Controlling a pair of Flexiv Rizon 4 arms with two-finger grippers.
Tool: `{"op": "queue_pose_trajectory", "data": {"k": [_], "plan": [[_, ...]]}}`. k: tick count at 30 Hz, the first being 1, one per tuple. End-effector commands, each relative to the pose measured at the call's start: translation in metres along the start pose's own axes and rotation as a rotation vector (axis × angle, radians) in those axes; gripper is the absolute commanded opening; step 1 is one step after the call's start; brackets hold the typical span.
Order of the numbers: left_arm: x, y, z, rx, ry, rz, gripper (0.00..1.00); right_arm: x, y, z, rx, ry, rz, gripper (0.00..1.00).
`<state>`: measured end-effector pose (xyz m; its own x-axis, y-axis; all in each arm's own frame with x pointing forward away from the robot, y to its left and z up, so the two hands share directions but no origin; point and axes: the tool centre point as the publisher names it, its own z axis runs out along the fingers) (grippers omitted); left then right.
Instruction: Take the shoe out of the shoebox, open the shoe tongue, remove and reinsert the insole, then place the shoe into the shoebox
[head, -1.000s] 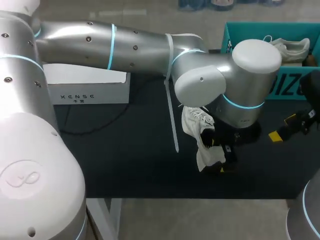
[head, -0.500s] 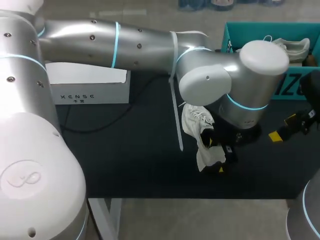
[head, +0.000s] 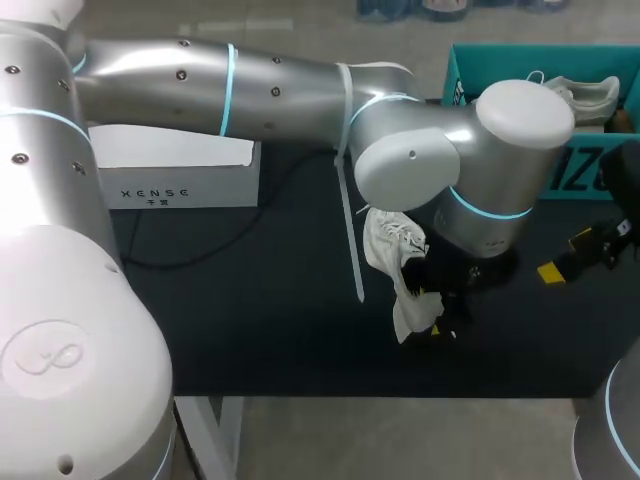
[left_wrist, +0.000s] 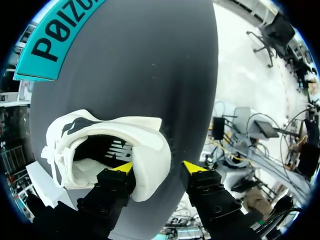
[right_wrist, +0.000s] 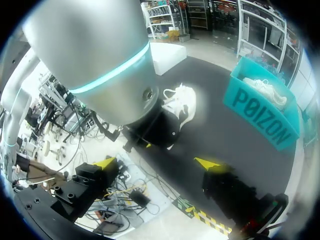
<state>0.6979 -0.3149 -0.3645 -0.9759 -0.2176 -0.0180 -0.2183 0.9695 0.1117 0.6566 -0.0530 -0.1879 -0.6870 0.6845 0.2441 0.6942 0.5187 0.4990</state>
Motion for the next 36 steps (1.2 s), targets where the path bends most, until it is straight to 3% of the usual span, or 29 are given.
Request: {"op": "queue_pose_trajectory", "data": {"k": [1,12,16,20,22,25,27,28,30,36], "plan": [[-0.002,0.005,0.0,0.003,0.005,0.0,0.0,0.001,-0.002,0.0,-0.002,-0.003,0.0,1.0],[-0.003,0.017,0.0,0.006,0.013,0.01,0.0,0.001,-0.002,0.0,-0.002,-0.003,0.0,1.0],[-0.003,0.028,-0.005,0.039,0.004,0.115,0.0,0.001,-0.002,0.0,-0.002,-0.003,0.0,1.0],[-0.012,0.052,-0.012,0.077,0.001,0.335,0.0,0.001,-0.002,0.0,-0.002,-0.003,0.0,1.0],[-0.016,0.064,-0.013,-0.009,-0.063,0.472,0.0,0.001,-0.002,0.0,-0.002,-0.003,0.0,1.0],[-0.02,0.087,-0.018,-0.005,-0.11,0.694,0.0,0.001,-0.002,0.0,-0.002,-0.003,0.0,1.0],[-0.027,0.105,-0.021,-0.075,-0.125,0.807,0.0,0.001,-0.002,0.0,-0.002,-0.003,0.0,1.0],[-0.028,0.112,-0.023,-0.072,-0.135,0.862,0.0,0.001,-0.002,0.0,-0.002,-0.003,0.0,1.0],[-0.032,0.125,-0.027,-0.123,-0.155,0.933,0.0,0.001,-0.002,0.0,-0.002,-0.003,0.0,1.0],[-0.049,0.152,-0.039,-0.138,-0.146,0.997,0.0,0.001,-0.002,0.0,-0.002,-0.003,0.0,1.0]]}}
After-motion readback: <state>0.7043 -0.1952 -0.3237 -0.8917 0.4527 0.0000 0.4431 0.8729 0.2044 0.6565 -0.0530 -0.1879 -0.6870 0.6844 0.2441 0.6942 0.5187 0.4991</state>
